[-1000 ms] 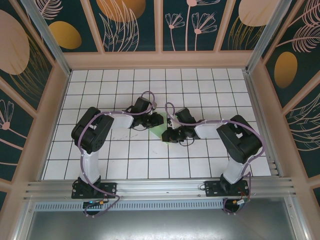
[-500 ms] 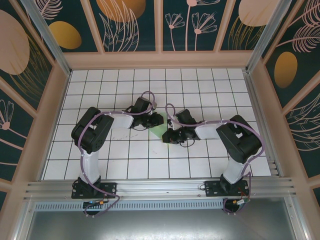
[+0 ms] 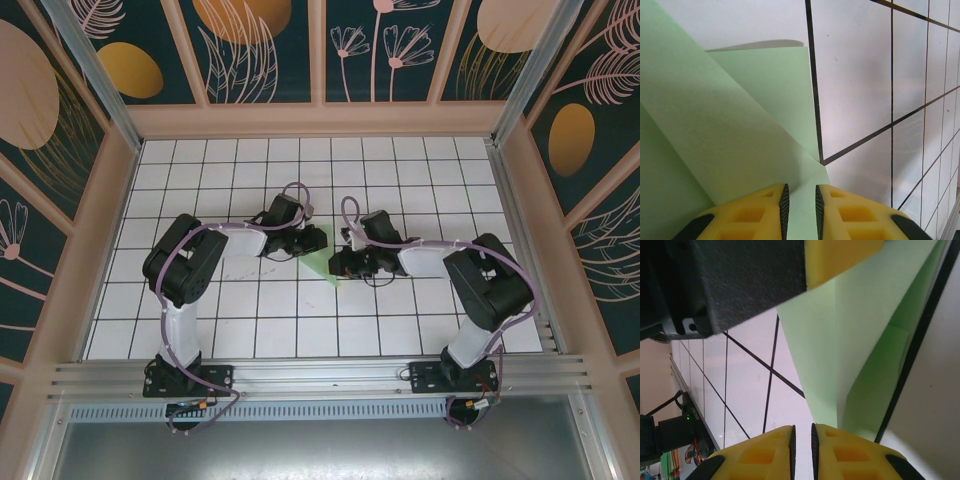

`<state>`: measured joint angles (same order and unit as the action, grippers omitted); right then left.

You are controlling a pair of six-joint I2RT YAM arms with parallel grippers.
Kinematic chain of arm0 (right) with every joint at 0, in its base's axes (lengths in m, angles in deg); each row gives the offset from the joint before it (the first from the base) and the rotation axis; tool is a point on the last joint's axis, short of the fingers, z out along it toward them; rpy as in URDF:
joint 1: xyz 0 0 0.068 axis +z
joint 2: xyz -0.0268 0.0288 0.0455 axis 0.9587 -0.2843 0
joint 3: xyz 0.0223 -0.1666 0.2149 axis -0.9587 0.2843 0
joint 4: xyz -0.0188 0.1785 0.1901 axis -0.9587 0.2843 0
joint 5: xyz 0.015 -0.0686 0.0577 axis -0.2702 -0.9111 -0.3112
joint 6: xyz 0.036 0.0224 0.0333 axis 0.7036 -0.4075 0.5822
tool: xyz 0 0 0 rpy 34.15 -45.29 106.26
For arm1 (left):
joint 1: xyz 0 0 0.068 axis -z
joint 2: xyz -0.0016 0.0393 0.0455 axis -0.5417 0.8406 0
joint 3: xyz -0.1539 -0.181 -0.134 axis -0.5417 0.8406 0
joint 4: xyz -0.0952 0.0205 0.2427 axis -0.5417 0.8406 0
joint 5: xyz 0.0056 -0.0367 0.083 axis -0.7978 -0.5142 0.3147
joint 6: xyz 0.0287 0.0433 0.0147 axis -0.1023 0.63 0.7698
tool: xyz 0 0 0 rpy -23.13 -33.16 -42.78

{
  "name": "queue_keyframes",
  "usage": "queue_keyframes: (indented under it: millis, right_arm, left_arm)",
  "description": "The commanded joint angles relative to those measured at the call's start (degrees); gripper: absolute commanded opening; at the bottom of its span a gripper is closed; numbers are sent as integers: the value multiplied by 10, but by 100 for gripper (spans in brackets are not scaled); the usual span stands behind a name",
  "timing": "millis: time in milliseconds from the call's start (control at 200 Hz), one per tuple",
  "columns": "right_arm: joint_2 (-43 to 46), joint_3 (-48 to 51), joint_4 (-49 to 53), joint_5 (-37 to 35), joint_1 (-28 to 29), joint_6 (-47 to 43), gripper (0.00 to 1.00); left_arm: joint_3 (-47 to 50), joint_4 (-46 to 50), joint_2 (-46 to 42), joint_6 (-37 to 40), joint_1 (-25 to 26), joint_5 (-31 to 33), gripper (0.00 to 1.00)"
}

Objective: Fold a paper plane with a square sheet of paper (fold left side to right side)
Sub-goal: Fourth fold the wing at the center of the table.

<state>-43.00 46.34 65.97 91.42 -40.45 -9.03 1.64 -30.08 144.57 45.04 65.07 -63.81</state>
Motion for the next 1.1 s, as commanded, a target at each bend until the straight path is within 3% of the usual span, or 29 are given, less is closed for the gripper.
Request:
queue_keyframes:
  millis: [0,1096]
  right_arm:
    - [-26,-22,-37,24,-3,13,20]
    - [-52,-35,92,-66,28,-43,20]
  left_arm:
    - [19,54,26,15,2,36,25]
    - [21,54,27,16,2,37,25]
